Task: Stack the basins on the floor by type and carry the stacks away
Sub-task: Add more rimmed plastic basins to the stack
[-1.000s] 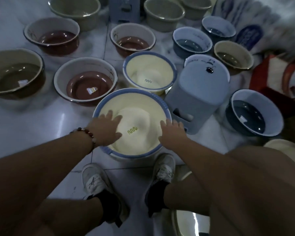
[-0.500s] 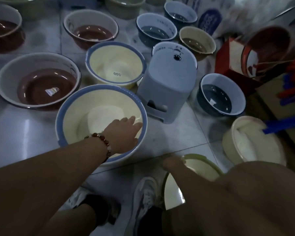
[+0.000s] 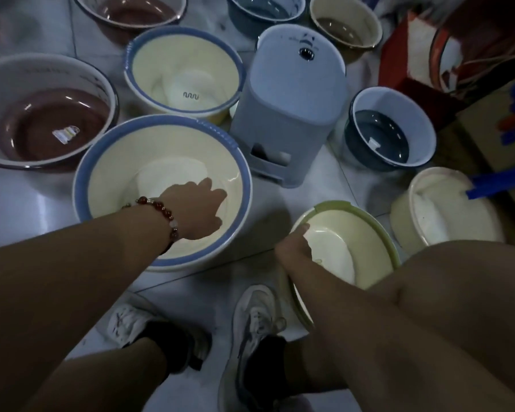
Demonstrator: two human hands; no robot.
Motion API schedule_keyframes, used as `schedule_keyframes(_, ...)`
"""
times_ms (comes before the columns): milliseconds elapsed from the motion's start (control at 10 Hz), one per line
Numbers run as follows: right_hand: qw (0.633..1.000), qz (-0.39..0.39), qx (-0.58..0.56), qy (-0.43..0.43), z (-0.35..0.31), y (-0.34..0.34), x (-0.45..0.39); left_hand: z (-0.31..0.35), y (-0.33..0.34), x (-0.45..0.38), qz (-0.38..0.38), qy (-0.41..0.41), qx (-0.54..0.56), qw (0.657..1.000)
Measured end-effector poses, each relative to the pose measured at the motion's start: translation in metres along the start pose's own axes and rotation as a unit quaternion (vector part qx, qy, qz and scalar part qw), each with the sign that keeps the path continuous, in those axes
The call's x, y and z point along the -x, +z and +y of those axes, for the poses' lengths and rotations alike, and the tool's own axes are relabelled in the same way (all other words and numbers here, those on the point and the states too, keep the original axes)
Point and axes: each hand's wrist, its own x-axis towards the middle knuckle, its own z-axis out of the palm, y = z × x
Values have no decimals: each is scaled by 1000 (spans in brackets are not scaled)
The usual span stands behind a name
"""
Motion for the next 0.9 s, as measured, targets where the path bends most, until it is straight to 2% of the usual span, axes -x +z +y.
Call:
schedule_keyframes(100,1000,4,20,-7,-20,-31,-4,-8,-23,4,-22,-28,14,999)
schedule_keyframes(200,999,-26,24,-20,-25,-47,-2,-16,-45,9,-10,-59,59,996)
schedule_keyframes(300,998,-1,35,-45,-27,-61,-9,-22,-57,13,10,-77,106,991)
schedule_keyframes(400,991,-5,95,-92,-29,-89,-1,-24,-64,23,17,-84,145,986)
schedule_keyframes(500,984,56,96,-137,-30,-133,5,-21,-77,36,21,-102,196,975)
schedule_keyframes(600,976,37,126,-175,-33,-174,17,-9,-92,55,49,-102,218,969)
schedule_keyframes(700,962,39,134,-234,-47,-208,46,13,-109,85,83,-65,274,956)
schedule_keyframes(800,934,68,167,-307,-61,-226,78,30,-118,114,87,-56,342,934)
schedule_keyframes(900,891,84,211,-392,-73,-234,104,39,-120,125,95,-78,446,886)
